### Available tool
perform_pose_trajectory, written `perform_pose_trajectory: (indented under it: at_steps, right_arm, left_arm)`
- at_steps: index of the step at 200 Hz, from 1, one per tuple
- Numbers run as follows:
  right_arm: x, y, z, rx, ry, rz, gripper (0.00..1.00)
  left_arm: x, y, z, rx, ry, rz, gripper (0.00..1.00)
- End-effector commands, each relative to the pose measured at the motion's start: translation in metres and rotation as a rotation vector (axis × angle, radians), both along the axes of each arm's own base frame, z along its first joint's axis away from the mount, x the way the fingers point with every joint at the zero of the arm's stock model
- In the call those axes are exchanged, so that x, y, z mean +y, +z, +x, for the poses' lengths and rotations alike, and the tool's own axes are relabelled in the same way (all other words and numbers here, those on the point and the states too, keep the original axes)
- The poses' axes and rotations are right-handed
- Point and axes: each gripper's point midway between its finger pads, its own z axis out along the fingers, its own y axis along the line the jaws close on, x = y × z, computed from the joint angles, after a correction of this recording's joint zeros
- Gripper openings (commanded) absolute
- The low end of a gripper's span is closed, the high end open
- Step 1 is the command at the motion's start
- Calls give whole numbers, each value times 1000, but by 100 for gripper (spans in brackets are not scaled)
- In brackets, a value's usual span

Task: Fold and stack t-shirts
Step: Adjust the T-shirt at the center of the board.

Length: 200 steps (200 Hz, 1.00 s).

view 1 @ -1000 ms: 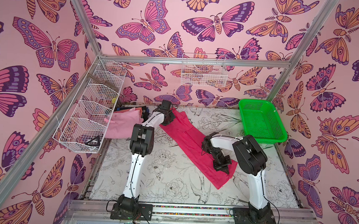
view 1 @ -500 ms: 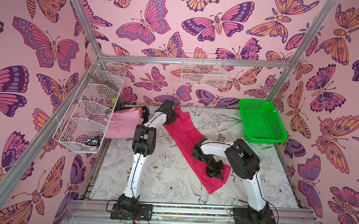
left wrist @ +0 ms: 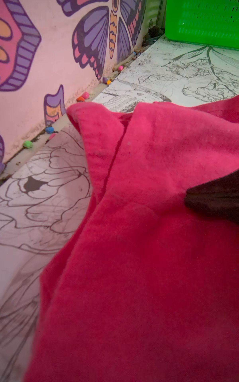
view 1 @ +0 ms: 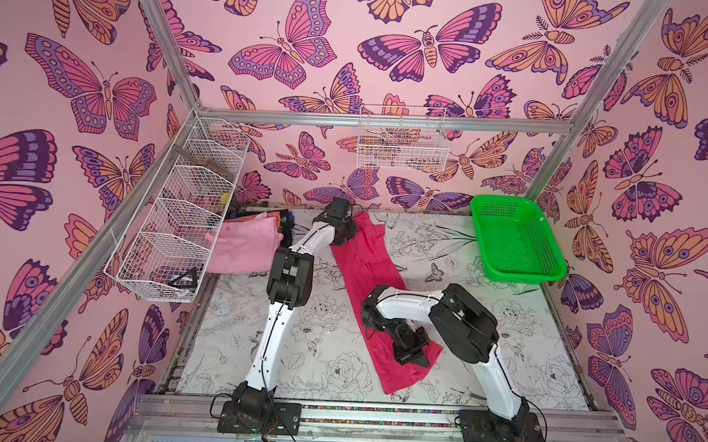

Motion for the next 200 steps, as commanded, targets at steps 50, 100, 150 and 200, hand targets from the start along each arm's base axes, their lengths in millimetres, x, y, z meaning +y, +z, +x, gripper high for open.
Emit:
perform_pose_trajectory:
  at_steps: [50, 100, 150, 200]
  right_arm:
    - [35, -30, -34, 147, 23, 122, 0]
    - [44, -26, -44, 163, 76, 92, 0]
    - [49, -23, -48, 169, 115, 76, 0]
    - [53, -21, -51, 170, 132, 69, 0]
  left_arm:
    - [-40, -86, -48, 227, -76, -4, 0]
    - [-69, -89, -52, 223, -111, -31, 0]
    - [-79, -87, -55, 220, -124, -40, 0]
    - [-88, -85, -57, 216, -139, -48, 0]
